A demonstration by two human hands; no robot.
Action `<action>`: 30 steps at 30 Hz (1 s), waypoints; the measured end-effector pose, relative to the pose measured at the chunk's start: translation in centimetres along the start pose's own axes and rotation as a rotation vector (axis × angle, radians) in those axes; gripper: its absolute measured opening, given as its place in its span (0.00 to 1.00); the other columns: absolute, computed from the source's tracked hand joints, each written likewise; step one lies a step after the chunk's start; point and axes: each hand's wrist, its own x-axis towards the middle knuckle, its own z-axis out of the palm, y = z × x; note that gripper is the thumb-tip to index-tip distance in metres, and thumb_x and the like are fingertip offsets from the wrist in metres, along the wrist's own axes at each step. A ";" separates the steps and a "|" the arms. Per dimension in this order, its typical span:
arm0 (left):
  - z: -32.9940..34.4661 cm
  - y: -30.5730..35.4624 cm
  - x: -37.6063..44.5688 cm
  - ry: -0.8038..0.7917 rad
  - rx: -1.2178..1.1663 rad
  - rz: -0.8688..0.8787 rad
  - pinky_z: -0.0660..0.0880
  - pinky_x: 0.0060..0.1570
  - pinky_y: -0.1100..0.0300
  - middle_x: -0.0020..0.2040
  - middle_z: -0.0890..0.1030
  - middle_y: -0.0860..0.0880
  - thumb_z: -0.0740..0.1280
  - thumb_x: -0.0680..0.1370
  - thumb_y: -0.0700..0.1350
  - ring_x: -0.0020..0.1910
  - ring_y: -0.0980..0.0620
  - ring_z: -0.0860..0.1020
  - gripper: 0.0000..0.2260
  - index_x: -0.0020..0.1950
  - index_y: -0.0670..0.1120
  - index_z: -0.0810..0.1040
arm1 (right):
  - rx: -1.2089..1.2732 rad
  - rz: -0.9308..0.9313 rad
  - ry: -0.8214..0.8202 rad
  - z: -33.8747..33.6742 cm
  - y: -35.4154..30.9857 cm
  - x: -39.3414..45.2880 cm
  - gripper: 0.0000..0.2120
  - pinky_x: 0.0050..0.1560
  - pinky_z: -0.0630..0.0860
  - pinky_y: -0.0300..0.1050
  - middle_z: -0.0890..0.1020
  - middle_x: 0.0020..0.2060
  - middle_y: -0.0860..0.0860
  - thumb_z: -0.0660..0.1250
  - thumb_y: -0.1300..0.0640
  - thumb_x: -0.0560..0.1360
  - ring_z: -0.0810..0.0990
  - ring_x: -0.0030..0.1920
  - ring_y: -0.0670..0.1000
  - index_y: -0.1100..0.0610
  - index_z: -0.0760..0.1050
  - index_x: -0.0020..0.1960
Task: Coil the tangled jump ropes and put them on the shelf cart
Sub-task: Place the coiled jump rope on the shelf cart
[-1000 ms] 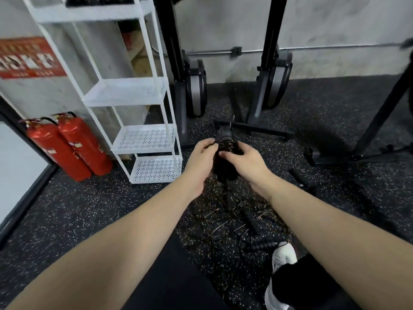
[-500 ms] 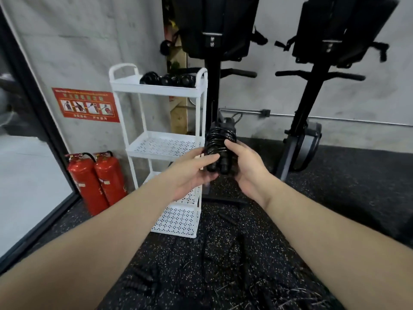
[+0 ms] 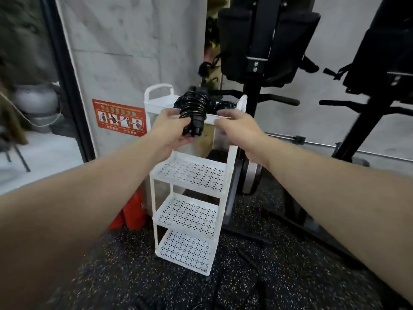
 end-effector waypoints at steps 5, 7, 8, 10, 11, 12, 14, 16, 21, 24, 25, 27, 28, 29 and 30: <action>-0.8 2.9 6.3 0.127 0.239 0.122 0.81 0.38 0.56 0.42 0.77 0.48 0.63 0.83 0.34 0.37 0.51 0.78 0.09 0.56 0.48 0.72 | -0.328 -0.180 -0.084 1.2 -1.3 4.5 0.20 0.62 0.72 0.40 0.80 0.62 0.49 0.65 0.56 0.80 0.77 0.62 0.48 0.54 0.75 0.71; -0.9 3.9 8.6 0.171 0.364 0.166 0.77 0.33 0.59 0.39 0.75 0.49 0.62 0.82 0.34 0.33 0.51 0.75 0.10 0.51 0.50 0.72 | -0.475 -0.212 -0.110 1.8 -1.5 6.2 0.21 0.65 0.71 0.42 0.79 0.66 0.50 0.65 0.56 0.79 0.76 0.66 0.51 0.54 0.75 0.72; -1.0 4.2 9.7 0.187 0.438 0.188 0.76 0.30 0.61 0.39 0.75 0.49 0.62 0.82 0.35 0.32 0.51 0.74 0.10 0.53 0.50 0.73 | -0.549 -0.222 -0.121 2.1 -1.5 7.0 0.21 0.65 0.71 0.42 0.78 0.68 0.50 0.64 0.55 0.79 0.75 0.68 0.52 0.53 0.74 0.72; -1.5 4.6 11.8 0.187 0.573 0.234 0.77 0.35 0.59 0.42 0.78 0.46 0.61 0.82 0.36 0.35 0.47 0.76 0.15 0.66 0.49 0.75 | -0.693 -0.227 -0.137 2.6 -1.3 8.3 0.22 0.66 0.72 0.46 0.78 0.69 0.51 0.63 0.53 0.79 0.74 0.69 0.54 0.51 0.73 0.73; -1.7 4.7 12.8 0.187 0.634 0.256 0.77 0.40 0.57 0.45 0.79 0.45 0.61 0.82 0.36 0.39 0.45 0.77 0.18 0.71 0.47 0.74 | -0.777 -0.232 -0.133 2.7 -1.1 8.8 0.23 0.66 0.72 0.48 0.77 0.69 0.51 0.63 0.51 0.79 0.73 0.70 0.55 0.49 0.72 0.74; -1.8 4.6 13.6 0.193 0.694 0.277 0.77 0.43 0.57 0.48 0.79 0.43 0.61 0.82 0.36 0.42 0.45 0.77 0.20 0.74 0.45 0.73 | -0.864 -0.244 -0.124 2.8 -0.8 9.3 0.24 0.67 0.71 0.50 0.76 0.70 0.52 0.62 0.50 0.79 0.71 0.70 0.56 0.48 0.71 0.74; -1.9 4.5 15.1 0.201 0.798 0.298 0.75 0.47 0.56 0.53 0.80 0.42 0.61 0.81 0.36 0.47 0.44 0.77 0.21 0.74 0.44 0.73 | -0.999 -0.283 -0.093 3.1 -0.1 9.8 0.25 0.69 0.67 0.53 0.74 0.71 0.52 0.62 0.50 0.79 0.68 0.72 0.58 0.48 0.69 0.76; -2.1 4.1 16.6 0.193 0.876 0.295 0.75 0.52 0.55 0.55 0.81 0.41 0.62 0.81 0.36 0.51 0.41 0.79 0.19 0.73 0.43 0.75 | -1.045 -0.317 -0.081 3.6 0.6 10.1 0.27 0.70 0.64 0.55 0.71 0.74 0.51 0.61 0.49 0.79 0.67 0.73 0.58 0.48 0.65 0.77; -2.7 3.3 19.6 0.191 1.074 0.264 0.75 0.62 0.53 0.64 0.81 0.39 0.61 0.84 0.38 0.62 0.38 0.79 0.15 0.70 0.42 0.78 | -1.037 -0.315 -0.086 3.9 2.5 10.0 0.33 0.73 0.61 0.58 0.58 0.81 0.47 0.60 0.47 0.80 0.60 0.78 0.55 0.45 0.53 0.82; -3.0 3.5 20.2 0.205 1.190 0.222 0.74 0.64 0.51 0.67 0.79 0.40 0.60 0.85 0.40 0.64 0.37 0.78 0.16 0.71 0.41 0.77 | -1.066 -0.336 -0.091 3.8 3.1 9.8 0.33 0.75 0.58 0.58 0.55 0.82 0.47 0.59 0.46 0.81 0.58 0.79 0.53 0.45 0.50 0.83; -3.2 3.5 20.1 0.195 1.247 0.215 0.75 0.65 0.49 0.67 0.79 0.39 0.59 0.85 0.40 0.64 0.37 0.78 0.16 0.72 0.40 0.76 | -1.070 -0.342 -0.094 3.8 3.2 9.7 0.33 0.76 0.56 0.57 0.55 0.82 0.47 0.59 0.46 0.81 0.58 0.79 0.53 0.45 0.50 0.83; -3.4 3.2 19.5 0.170 1.311 0.218 0.76 0.63 0.49 0.66 0.79 0.39 0.59 0.84 0.40 0.62 0.37 0.79 0.18 0.73 0.43 0.75 | -1.050 -0.358 -0.098 3.8 3.4 9.4 0.34 0.77 0.54 0.57 0.55 0.82 0.48 0.59 0.47 0.81 0.56 0.80 0.52 0.45 0.50 0.83; -3.5 3.0 19.1 0.167 1.346 0.245 0.77 0.61 0.50 0.65 0.80 0.40 0.60 0.82 0.40 0.61 0.38 0.79 0.19 0.73 0.45 0.75 | -1.037 -0.376 -0.105 3.7 3.5 9.2 0.34 0.78 0.52 0.57 0.56 0.82 0.48 0.59 0.48 0.81 0.56 0.81 0.52 0.45 0.50 0.83; -3.4 2.8 18.3 0.169 1.378 0.290 0.77 0.59 0.51 0.65 0.80 0.41 0.61 0.81 0.41 0.61 0.38 0.79 0.20 0.73 0.48 0.76 | -1.032 -0.396 -0.119 3.5 3.5 8.9 0.33 0.79 0.51 0.57 0.56 0.82 0.48 0.59 0.49 0.81 0.55 0.81 0.51 0.45 0.51 0.83; -3.4 2.5 17.5 0.182 1.403 0.364 0.75 0.60 0.51 0.66 0.79 0.42 0.61 0.81 0.42 0.63 0.38 0.77 0.20 0.73 0.49 0.76 | -1.034 -0.413 -0.136 3.4 3.5 8.3 0.33 0.80 0.49 0.57 0.56 0.82 0.47 0.59 0.50 0.81 0.54 0.81 0.51 0.45 0.51 0.83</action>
